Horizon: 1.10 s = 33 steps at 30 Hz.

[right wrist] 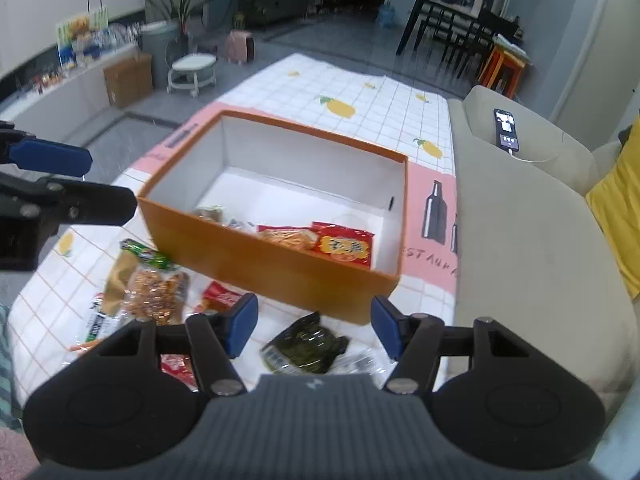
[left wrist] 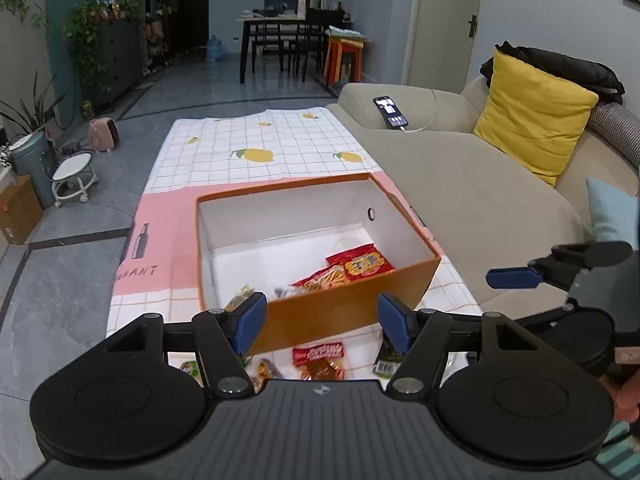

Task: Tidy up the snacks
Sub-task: 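Withdraw both tools from the box back toward the snack pile, then grasp the clear nut pack with the left tool while the right tool grasps the brown meat pack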

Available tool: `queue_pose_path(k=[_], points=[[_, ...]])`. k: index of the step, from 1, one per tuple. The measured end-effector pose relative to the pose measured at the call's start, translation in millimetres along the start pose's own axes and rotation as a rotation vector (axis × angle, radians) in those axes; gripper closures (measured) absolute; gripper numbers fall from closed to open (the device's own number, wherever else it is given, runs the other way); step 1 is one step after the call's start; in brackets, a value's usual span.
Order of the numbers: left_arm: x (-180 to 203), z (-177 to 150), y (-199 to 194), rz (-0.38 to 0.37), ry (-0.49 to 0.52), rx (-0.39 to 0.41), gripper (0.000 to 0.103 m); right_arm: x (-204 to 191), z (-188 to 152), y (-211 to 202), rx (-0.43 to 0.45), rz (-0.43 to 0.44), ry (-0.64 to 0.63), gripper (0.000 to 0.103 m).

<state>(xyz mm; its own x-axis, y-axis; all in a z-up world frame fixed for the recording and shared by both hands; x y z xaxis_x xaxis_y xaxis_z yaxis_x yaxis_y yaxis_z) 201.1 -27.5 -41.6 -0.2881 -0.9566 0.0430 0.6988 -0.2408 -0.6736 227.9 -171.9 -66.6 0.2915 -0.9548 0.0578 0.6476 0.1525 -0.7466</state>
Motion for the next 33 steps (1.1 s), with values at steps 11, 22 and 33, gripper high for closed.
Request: queue_pose_path(k=[11,22,33], points=[[-47.5,-60.3,30.5,0.071,-0.157,-0.092,0.032,-35.3,-47.8,6.2,0.155,0.021,0.255,0.043],[-68.7,-102.0,70.6,0.095,-0.212,-0.183,0.032,-54.5,-71.1,60.5,0.037,0.076,0.306,0.042],[-80.5,-127.6,110.9,0.047,-0.303,-0.227,0.033,-73.5,-78.3,113.0,-0.051,0.107,0.278,0.042]])
Point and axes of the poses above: each gripper's, at about its wrist camera, not at the fingertips, and y roughly the way its jaws point, x to its right, z to its top, the point moved 10 cm from there along y, roughly the way its jaws point, and after that the axes turned 1 degree about y, right-handed, at the moved point
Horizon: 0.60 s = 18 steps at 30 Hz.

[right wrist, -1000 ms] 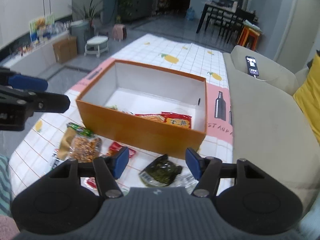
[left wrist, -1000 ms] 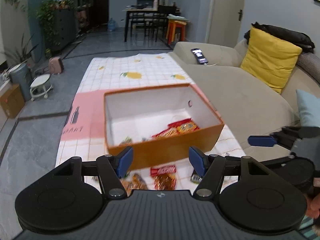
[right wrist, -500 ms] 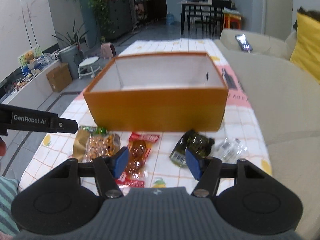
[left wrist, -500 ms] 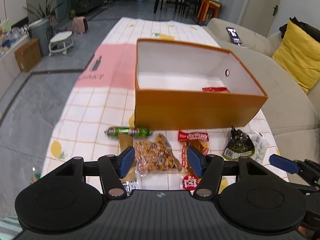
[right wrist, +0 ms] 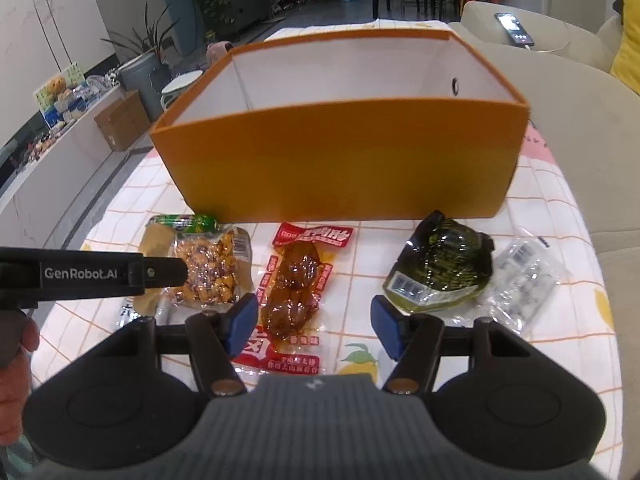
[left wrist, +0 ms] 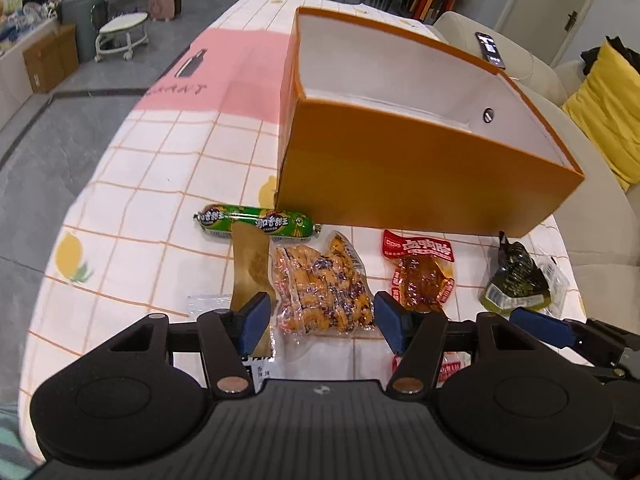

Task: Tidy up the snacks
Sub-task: 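Grasp the clear nut pack with the left tool while the right tool grasps the brown meat pack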

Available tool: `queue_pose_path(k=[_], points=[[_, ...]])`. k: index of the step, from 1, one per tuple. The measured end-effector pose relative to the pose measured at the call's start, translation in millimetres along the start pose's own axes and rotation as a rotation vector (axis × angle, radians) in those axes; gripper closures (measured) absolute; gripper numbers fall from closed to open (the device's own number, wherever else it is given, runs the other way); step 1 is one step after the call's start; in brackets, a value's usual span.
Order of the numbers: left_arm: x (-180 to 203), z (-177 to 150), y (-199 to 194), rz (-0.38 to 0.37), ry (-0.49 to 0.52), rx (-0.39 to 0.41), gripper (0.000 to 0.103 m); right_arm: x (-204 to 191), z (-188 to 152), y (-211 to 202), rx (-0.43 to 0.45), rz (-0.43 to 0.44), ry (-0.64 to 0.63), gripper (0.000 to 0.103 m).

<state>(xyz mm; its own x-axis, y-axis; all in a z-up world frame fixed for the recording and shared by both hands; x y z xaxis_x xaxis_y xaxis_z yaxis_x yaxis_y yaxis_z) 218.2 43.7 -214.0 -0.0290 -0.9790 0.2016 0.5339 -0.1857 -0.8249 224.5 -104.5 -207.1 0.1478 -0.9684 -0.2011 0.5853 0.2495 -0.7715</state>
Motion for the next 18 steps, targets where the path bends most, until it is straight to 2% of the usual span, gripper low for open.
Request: queue_pose_path(k=[9,14,18], points=[[0.7,7.6,21.7,-0.022,-0.027,0.004,0.037,-1.1,7.4,30.6,-0.015,-0.007,-0.024,0.042],[2.9,10.0,28.8,0.008,0.005,0.011,0.037,-3.4,8.0,43.8,-0.027,-0.001,-0.035,0.042],[9.0,6.8,32.5,0.044,0.081,0.011,0.033,-6.2,3.6,50.7,-0.045,0.008,-0.040,0.042]])
Point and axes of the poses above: each gripper's, at about its wrist camera, not at the fingertips, and y roughly the way its jaws point, x to its right, z to its top, the point moved 10 cm from there along y, roughly the way its jaws point, and after that the axes turned 1 degree about y, right-handed, at the moved point
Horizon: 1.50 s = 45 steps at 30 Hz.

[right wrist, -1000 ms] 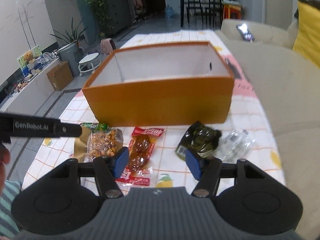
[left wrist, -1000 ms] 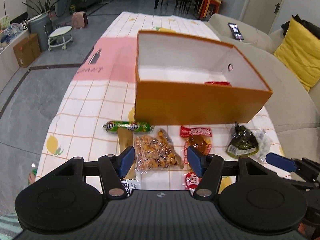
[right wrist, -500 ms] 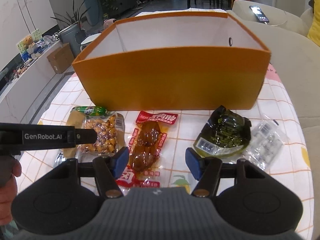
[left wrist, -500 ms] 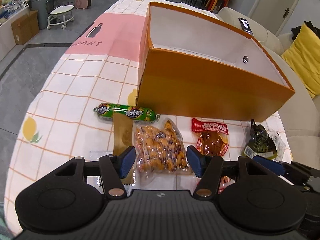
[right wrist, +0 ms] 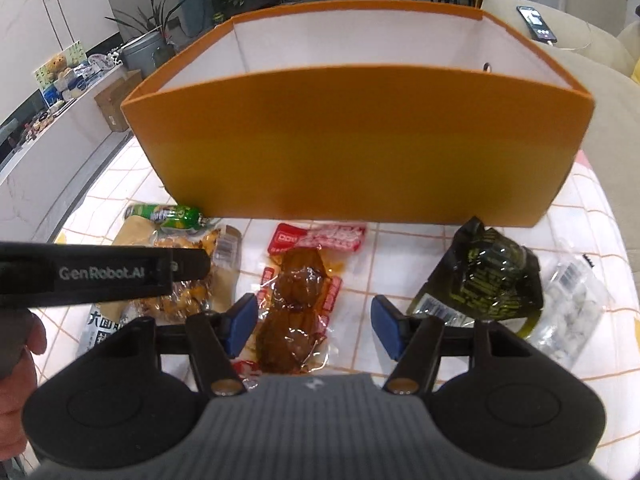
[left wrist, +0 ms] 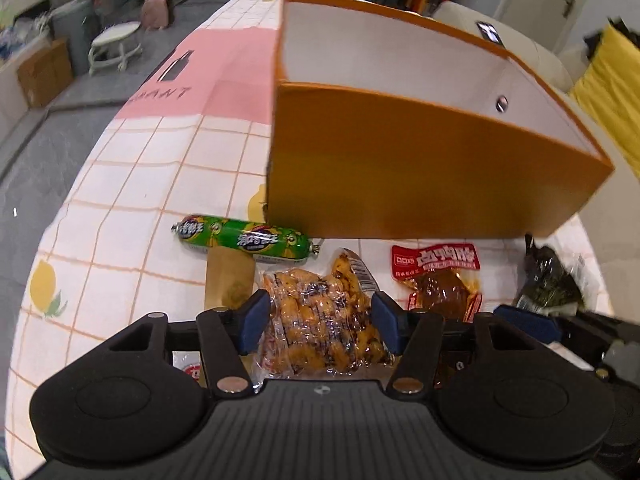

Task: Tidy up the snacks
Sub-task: 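Grasp the clear nut pack with the left tool while the right tool grasps the brown meat pack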

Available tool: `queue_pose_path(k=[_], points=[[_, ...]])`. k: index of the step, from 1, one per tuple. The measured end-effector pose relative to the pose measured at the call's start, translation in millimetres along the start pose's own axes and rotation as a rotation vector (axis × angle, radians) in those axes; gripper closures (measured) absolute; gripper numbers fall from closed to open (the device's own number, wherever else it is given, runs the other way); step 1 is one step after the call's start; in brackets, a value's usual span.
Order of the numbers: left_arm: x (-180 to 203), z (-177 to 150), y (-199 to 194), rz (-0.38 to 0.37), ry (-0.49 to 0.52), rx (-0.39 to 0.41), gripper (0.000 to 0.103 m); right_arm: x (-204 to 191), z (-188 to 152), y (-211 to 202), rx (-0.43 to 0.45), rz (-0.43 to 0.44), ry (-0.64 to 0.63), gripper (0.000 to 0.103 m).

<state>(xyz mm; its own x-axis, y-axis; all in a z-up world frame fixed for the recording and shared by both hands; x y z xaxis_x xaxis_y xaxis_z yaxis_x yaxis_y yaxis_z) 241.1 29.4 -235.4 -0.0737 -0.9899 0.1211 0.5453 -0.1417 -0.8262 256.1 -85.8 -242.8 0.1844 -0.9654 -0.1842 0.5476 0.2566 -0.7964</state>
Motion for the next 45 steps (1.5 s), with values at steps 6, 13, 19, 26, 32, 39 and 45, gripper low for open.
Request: queue_pose_path(k=[6,13,19,26,32,39,45], points=[[11.7,-3.7,2.0,0.022,0.086,-0.028,0.028,-3.1,-4.7,1.8,0.002,-0.027,-0.059,0.046],[12.0,-7.4,-5.7,-0.055,-0.023,-0.106,0.038,10.0,-4.5,-10.6,0.010,-0.035,-0.031,0.067],[21.1,-19.9,-14.9,-0.200,-0.133,-0.205,0.042,21.5,-16.6,-25.5,-0.016,-0.061,-0.055,0.068],[47.4,-42.5,-24.7,-0.297,-0.106,-0.294,0.042,40.3,-31.9,-40.2,-0.077,-0.087,-0.049,0.068],[43.6,-33.2,-37.5,-0.182,-0.031,-0.186,0.032,45.5,-41.0,-49.2,-0.065,-0.071,-0.046,0.067],[27.0,-35.3,-20.7,-0.083,-0.193,-0.166,0.023,40.1,-39.5,-49.7,-0.043,-0.021,-0.008,0.047],[31.4,-33.9,-4.1,-0.018,-0.196,-0.174,0.020,29.0,-42.0,-43.5,-0.028,-0.041,-0.080,0.033]])
Point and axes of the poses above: each gripper's, at about its wrist camera, not at the fingertips, and y roughly the way its jaws point, x to its right, z to its top, the point moved 10 cm from there along y, roughly the way its jaws point, and after that the axes turned 1 degree about y, right-handed, at the moved point
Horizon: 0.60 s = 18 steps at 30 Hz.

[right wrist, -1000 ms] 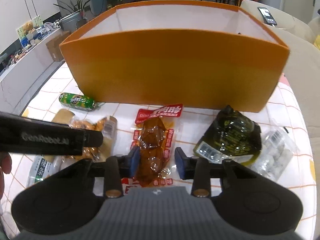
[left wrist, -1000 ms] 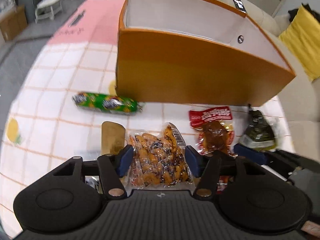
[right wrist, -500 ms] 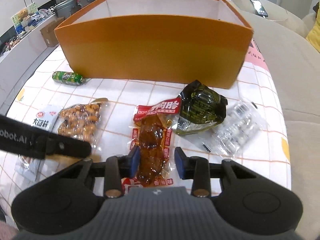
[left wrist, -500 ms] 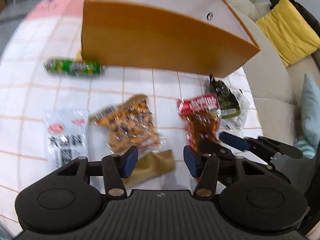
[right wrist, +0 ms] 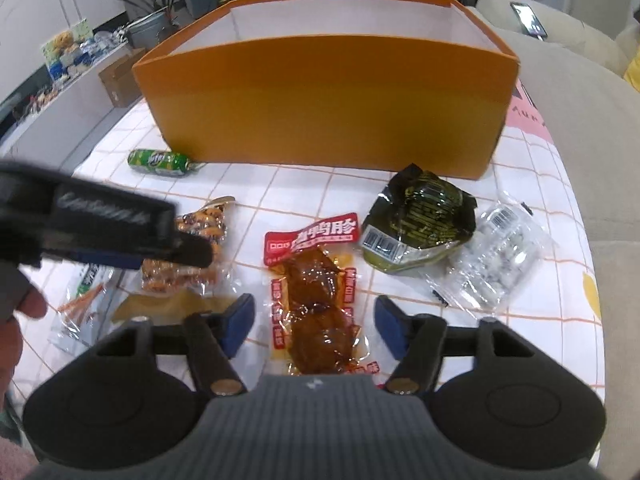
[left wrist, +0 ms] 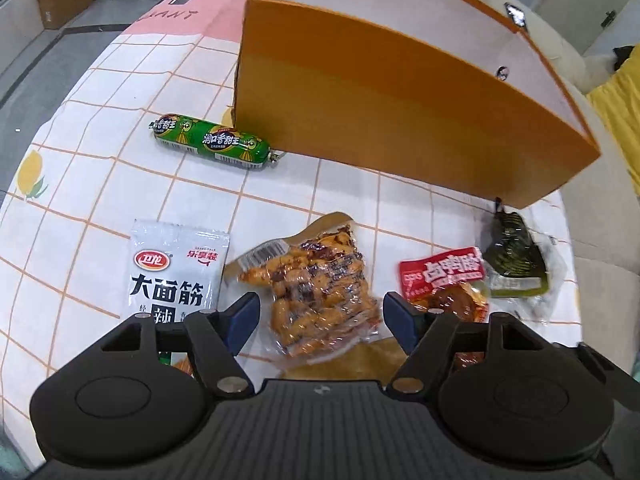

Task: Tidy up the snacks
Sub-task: 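Grasp the clear nut pack with the left tool while the right tool grasps the brown meat pack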

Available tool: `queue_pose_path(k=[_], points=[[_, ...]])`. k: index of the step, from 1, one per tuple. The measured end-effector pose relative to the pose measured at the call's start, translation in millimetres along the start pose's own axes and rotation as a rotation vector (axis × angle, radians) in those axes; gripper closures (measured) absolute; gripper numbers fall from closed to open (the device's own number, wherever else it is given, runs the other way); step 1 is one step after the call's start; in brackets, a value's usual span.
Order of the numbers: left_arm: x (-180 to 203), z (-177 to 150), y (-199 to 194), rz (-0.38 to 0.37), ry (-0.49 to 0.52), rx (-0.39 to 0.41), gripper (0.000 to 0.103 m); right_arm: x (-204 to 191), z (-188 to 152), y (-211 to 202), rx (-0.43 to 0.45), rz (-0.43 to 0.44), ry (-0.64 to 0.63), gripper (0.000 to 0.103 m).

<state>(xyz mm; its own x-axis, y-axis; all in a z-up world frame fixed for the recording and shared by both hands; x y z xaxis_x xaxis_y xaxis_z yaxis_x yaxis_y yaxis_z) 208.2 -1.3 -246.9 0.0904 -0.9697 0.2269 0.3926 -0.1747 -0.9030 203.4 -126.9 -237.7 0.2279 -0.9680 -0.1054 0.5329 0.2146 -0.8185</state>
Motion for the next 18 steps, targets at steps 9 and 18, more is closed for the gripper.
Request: queue_pose_path(k=[9,18], points=[[11.7,3.6,13.9,0.103,0.105,0.042,0.011,-1.4,-1.8,16.8,-0.003,-0.027,-0.049,0.033],[21.6,1.2,16.7,0.116,0.263,0.073,0.016,-5.9,3.3,17.7,0.053,-0.028,-0.082,0.042]])
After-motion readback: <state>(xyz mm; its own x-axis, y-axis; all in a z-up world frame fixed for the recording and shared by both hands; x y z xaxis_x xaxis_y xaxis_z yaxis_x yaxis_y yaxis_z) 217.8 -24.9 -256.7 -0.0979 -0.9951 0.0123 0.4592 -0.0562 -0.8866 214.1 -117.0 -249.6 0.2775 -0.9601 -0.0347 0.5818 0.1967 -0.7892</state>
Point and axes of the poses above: each gripper's, at about its wrist camera, not at the fingertips, and y roughly the way its jaws point, x to its right, z to its top, the point moved 10 cm from there along y, roughly the way its jaws point, and after that the axes turned 1 degree about y, right-handed, at the moved point
